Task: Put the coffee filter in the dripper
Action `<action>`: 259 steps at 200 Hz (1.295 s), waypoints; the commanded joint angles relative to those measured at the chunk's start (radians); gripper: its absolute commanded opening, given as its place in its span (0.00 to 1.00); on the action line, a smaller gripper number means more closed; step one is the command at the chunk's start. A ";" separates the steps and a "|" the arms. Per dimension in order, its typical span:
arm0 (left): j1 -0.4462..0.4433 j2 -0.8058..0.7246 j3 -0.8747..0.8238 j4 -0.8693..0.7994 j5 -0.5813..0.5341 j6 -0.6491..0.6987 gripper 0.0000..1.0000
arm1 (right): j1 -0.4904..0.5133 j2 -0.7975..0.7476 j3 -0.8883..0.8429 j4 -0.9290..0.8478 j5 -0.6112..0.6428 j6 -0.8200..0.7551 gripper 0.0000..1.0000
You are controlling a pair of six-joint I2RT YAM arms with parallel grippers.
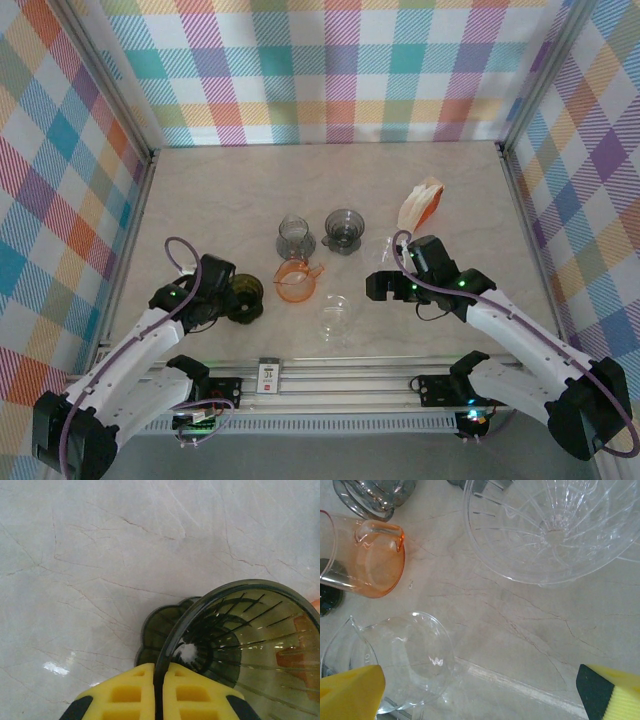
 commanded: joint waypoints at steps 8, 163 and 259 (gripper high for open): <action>-0.006 -0.051 0.012 -0.043 0.028 -0.007 0.00 | 0.005 0.003 -0.020 -0.013 0.007 0.020 0.99; -0.059 -0.164 0.229 -0.107 0.352 -0.050 0.00 | 0.183 0.114 -0.121 0.042 -0.043 0.015 0.60; -0.089 -0.165 0.244 -0.107 0.385 -0.055 0.00 | 0.307 0.284 -0.059 0.273 -0.039 0.054 0.49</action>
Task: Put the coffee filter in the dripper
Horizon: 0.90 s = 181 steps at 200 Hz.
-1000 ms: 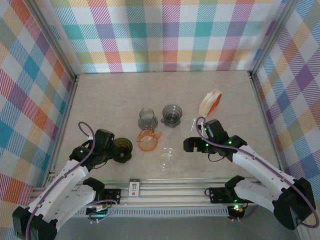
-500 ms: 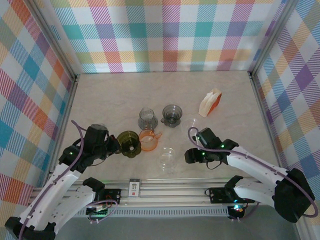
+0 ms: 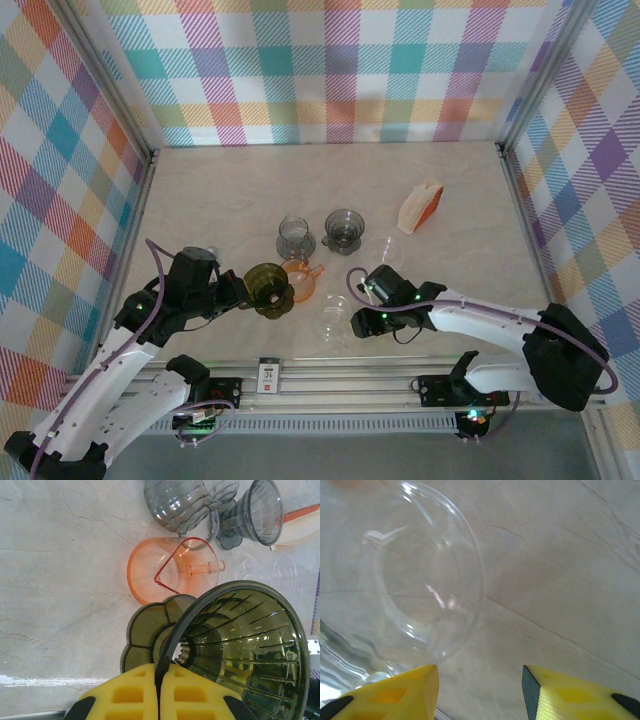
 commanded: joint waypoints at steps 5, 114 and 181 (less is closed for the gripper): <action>-0.016 -0.006 0.035 -0.013 0.031 -0.008 0.00 | 0.012 0.031 0.044 0.113 -0.011 0.031 0.49; -0.240 0.136 0.130 0.083 -0.041 -0.048 0.00 | -0.041 -0.190 -0.023 -0.027 0.259 0.108 0.66; -0.367 0.380 0.253 0.130 -0.115 0.028 0.00 | -0.093 -0.374 -0.062 -0.177 0.299 0.116 0.82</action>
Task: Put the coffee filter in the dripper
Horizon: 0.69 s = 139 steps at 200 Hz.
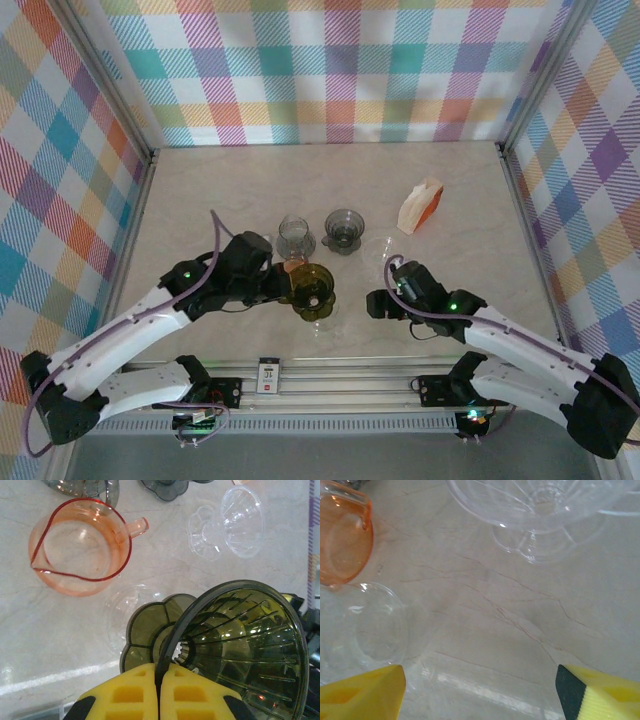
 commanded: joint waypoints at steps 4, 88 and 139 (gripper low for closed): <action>-0.029 0.054 0.053 0.035 -0.041 0.046 0.00 | -0.005 -0.039 -0.016 -0.083 0.029 0.016 0.82; -0.082 0.115 0.045 0.052 -0.099 0.080 0.00 | -0.020 -0.067 -0.006 -0.110 0.043 0.007 0.84; -0.110 0.139 0.031 0.068 -0.099 0.067 0.00 | -0.030 -0.076 -0.007 -0.121 0.049 0.004 0.85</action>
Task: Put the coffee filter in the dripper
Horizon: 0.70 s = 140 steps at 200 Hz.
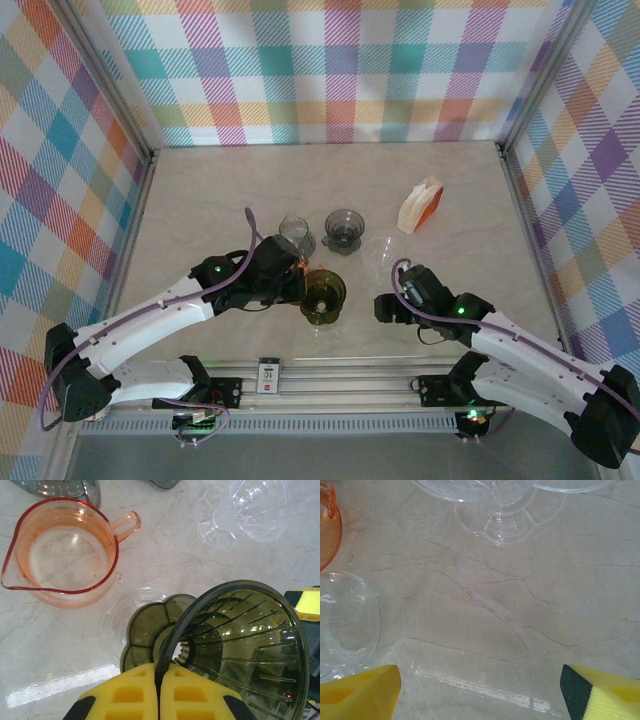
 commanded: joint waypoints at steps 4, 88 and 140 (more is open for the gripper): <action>-0.020 0.011 0.004 0.036 -0.017 0.000 0.00 | -0.010 -0.019 0.000 -0.025 0.015 0.004 0.85; -0.022 -0.042 -0.041 0.034 -0.034 -0.035 0.37 | -0.016 -0.031 0.006 -0.038 0.023 0.011 0.92; -0.022 -0.119 0.012 -0.007 -0.145 -0.040 0.81 | -0.035 -0.019 0.088 -0.039 0.047 -0.014 0.93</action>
